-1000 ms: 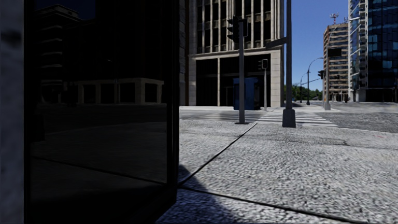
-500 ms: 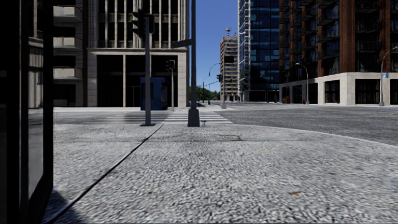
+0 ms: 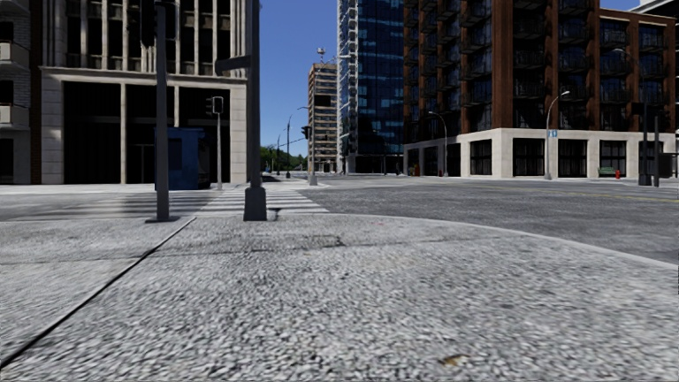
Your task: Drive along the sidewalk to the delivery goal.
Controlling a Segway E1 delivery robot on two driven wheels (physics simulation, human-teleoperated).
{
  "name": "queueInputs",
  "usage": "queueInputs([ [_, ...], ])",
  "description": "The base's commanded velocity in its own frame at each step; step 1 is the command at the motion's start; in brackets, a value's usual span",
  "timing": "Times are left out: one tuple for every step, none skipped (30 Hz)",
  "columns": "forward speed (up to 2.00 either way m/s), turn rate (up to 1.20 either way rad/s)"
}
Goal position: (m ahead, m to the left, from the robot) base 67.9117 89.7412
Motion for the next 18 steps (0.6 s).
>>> queueInputs([
  [0.80,0.00],
  [0.80,0.00],
  [0.80,0.00],
  [0.80,0.00],
  [0.82,0.00],
  [0.86,0.00],
  [0.92,0.00],
  [0.93,0.00],
  [0.94,0.00],
  [0.94,0.00],
  [0.94,0.07],
  [0.94,0.17],
  [0.94,0.21],
  [0.94,0.21],
  [0.94,0.29],
  [0.94,0.36],
  [0.96,0.38],
  [0.97,0.38],
])
